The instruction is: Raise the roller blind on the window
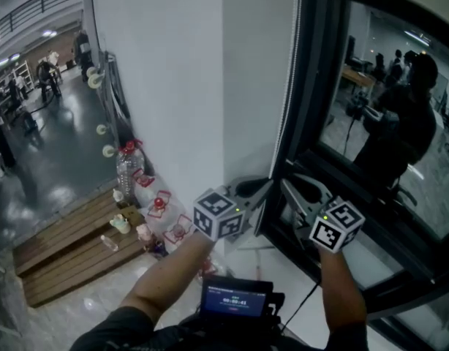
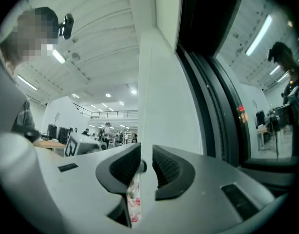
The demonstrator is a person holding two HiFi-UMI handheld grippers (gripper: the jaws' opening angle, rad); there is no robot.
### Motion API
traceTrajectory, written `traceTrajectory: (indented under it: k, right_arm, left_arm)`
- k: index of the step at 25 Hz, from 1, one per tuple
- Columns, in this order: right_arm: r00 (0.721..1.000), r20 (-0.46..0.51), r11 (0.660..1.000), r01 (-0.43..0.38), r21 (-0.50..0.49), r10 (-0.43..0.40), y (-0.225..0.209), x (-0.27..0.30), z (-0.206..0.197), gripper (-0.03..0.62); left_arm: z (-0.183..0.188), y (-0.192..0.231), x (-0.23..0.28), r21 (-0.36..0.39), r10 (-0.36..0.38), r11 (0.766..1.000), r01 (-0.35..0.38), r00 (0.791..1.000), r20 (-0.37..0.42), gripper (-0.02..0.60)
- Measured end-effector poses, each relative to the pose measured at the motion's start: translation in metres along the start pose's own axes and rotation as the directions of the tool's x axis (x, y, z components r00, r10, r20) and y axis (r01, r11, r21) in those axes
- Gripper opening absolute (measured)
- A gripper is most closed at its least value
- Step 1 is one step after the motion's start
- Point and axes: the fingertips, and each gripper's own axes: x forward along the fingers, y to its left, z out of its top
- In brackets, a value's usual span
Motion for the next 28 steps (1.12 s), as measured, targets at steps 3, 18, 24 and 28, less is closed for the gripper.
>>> traceTrajectory:
  k: [3, 18, 24, 28]
  right_arm:
    - [0.993, 0.110, 0.999, -0.031, -0.018, 0.033, 0.005, 0.008, 0.062, 0.091]
    - [0.968, 0.241, 0.998, -0.066, -0.018, 0.068, 0.010, 0.050, 0.154, 0.011]
    - [0.958, 0.277, 0.996, -0.084, 0.023, 0.074, 0.010, 0.044, 0.149, 0.008]
    - [0.954, 0.288, 0.996, -0.089, 0.015, 0.081, 0.016, 0.040, 0.141, 0.008]
  left_arm:
    - [0.003, -0.004, 0.001, 0.000, -0.009, 1.000, 0.009, 1.000, 0.008, -0.001]
    - [0.007, -0.021, -0.003, 0.003, -0.061, 0.998, 0.061, 0.998, 0.015, -0.002]
    - [0.004, -0.021, -0.007, -0.007, -0.063, 0.998, 0.063, 0.998, 0.014, 0.000]
    - [0.000, -0.026, -0.008, -0.011, -0.074, 0.997, 0.074, 0.997, 0.012, -0.002]
